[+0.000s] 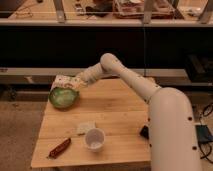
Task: Place the bottle in the ceramic bowl
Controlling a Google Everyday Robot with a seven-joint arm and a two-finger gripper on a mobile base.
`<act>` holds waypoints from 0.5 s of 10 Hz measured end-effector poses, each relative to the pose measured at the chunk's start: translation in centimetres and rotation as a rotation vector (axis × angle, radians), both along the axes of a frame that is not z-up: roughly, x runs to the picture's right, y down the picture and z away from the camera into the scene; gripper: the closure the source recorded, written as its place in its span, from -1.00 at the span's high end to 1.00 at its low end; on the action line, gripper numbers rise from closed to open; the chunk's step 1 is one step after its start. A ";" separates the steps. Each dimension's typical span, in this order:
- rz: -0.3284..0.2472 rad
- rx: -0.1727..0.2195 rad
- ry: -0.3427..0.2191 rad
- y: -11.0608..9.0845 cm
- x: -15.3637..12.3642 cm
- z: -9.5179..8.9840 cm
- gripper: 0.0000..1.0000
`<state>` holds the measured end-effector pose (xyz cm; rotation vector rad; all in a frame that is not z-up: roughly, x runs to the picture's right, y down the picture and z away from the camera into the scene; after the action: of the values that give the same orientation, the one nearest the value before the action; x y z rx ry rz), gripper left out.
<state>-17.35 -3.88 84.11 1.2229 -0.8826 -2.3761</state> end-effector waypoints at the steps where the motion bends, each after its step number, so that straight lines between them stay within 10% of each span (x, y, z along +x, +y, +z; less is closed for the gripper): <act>1: -0.005 -0.001 0.009 -0.2 -0.2 1.1 -0.52; 5: -0.017 0.006 0.051 -0.1 -1.9 6.2 0.38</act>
<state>-19.27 -3.94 90.35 1.1561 -0.8739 -2.4144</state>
